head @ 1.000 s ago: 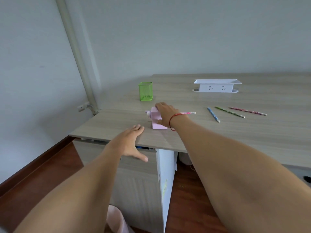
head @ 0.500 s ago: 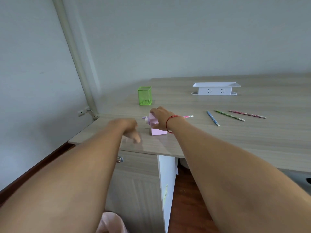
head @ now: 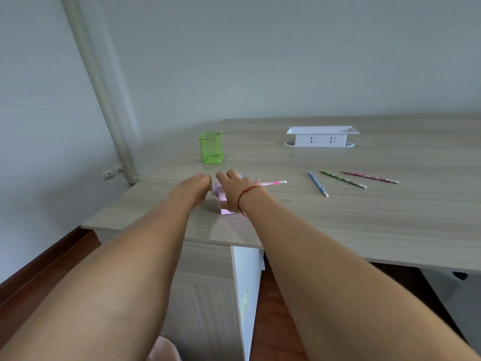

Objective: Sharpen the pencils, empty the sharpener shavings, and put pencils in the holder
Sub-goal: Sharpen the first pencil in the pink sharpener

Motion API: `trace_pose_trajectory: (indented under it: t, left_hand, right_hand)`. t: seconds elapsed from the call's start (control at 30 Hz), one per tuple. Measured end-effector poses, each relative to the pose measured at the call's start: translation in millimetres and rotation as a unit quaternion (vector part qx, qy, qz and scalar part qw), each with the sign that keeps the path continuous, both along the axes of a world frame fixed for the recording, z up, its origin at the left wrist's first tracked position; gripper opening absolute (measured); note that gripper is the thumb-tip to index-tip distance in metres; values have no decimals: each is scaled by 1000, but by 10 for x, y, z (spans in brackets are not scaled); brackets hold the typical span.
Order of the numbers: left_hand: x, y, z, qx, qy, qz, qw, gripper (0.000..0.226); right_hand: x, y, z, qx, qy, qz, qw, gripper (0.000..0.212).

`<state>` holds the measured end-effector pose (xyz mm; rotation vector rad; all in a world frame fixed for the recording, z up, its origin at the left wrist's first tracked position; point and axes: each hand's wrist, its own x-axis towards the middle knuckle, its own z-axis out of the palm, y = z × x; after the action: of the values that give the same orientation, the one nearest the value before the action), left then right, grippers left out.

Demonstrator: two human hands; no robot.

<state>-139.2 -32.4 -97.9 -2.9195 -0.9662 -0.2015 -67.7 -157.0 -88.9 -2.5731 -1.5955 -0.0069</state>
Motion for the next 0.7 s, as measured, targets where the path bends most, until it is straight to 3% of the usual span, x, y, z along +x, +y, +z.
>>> trace_pose_trajectory:
  t: [0.17, 0.43, 0.7]
  left_hand:
    - [33, 20, 90, 9, 37, -12, 999, 27]
    - [-30, -14, 281, 57, -13, -40, 997, 16]
    - [-377, -321, 329, 59, -23, -72, 995, 23]
  right_hand:
    - [-3, 38, 18, -25, -8, -11, 1000, 69]
    - [3, 76, 59, -50, -32, -18, 998, 65]
    - [-2, 77, 138, -72, -28, -7, 997, 69]
